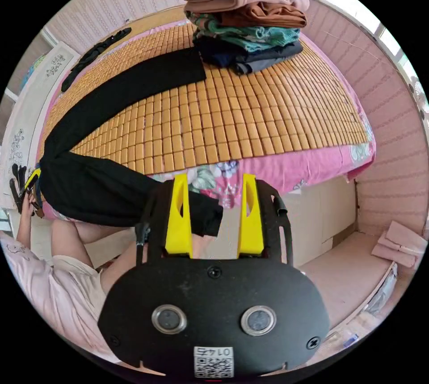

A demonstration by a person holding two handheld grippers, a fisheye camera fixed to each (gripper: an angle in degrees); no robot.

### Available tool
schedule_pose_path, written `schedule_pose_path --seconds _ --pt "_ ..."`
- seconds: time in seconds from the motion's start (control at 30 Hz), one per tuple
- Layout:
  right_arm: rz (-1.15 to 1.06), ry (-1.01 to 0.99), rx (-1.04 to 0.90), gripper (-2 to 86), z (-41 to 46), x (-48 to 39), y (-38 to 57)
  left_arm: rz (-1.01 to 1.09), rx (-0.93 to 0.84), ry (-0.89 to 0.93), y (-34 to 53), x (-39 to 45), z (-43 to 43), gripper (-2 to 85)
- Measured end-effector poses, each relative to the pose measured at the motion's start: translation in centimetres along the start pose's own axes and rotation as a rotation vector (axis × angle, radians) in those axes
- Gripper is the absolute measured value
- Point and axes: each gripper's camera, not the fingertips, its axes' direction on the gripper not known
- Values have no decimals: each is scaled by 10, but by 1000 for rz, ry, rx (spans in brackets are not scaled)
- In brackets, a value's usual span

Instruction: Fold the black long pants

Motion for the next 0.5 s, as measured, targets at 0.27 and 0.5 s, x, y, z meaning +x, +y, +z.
schedule_pose_path --seconds 0.27,0.5 --pt "87 -328 115 44 17 67 50 21 -138 154 18 116 78 73" --pt "10 -386 123 17 19 97 65 5 -147 82 15 135 97 66"
